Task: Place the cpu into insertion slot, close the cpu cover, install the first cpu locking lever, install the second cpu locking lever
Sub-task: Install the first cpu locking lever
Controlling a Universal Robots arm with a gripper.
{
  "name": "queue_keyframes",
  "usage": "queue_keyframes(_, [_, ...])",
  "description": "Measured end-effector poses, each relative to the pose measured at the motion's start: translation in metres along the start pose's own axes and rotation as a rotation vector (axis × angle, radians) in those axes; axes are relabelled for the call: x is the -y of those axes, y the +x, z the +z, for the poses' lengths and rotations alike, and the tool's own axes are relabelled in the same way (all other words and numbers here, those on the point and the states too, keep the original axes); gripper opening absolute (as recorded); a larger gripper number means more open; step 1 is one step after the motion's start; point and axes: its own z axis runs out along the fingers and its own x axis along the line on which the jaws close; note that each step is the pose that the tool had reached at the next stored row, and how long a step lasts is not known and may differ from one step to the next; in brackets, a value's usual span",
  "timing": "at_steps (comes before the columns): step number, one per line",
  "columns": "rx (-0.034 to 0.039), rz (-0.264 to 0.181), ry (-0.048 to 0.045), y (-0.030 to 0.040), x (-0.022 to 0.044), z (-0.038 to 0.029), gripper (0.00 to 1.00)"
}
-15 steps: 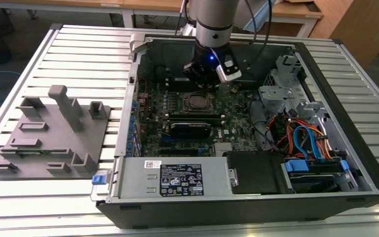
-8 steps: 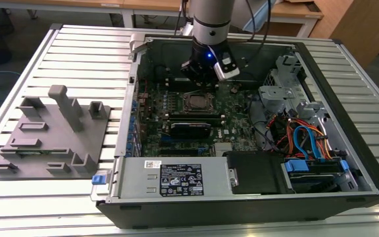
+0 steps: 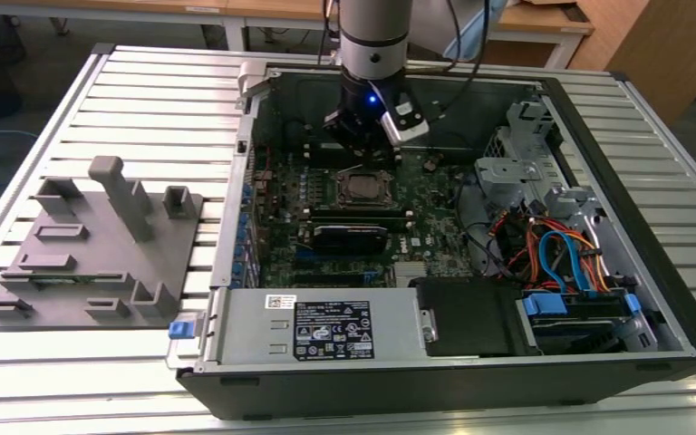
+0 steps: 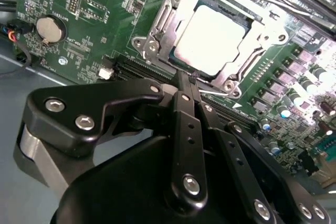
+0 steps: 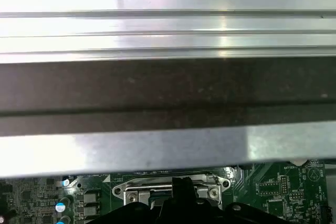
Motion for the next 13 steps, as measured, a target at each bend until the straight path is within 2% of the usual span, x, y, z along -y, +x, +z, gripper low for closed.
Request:
queue_keyframes(4, [0.0098, 0.000, -0.0029, 0.0017, -0.0004, -0.0072, 0.11])
queue_keyframes(7, [0.0154, 0.000, -0.0102, 0.0043, -0.0003, -0.0095, 0.11])
queue_keyframes(11, [0.0169, 0.001, -0.0267, 0.0070, -0.0002, -0.0098, 0.11])
queue_keyframes(13, [0.0163, -0.001, -0.0321, 0.0071, -0.0003, -0.0098, 0.11])
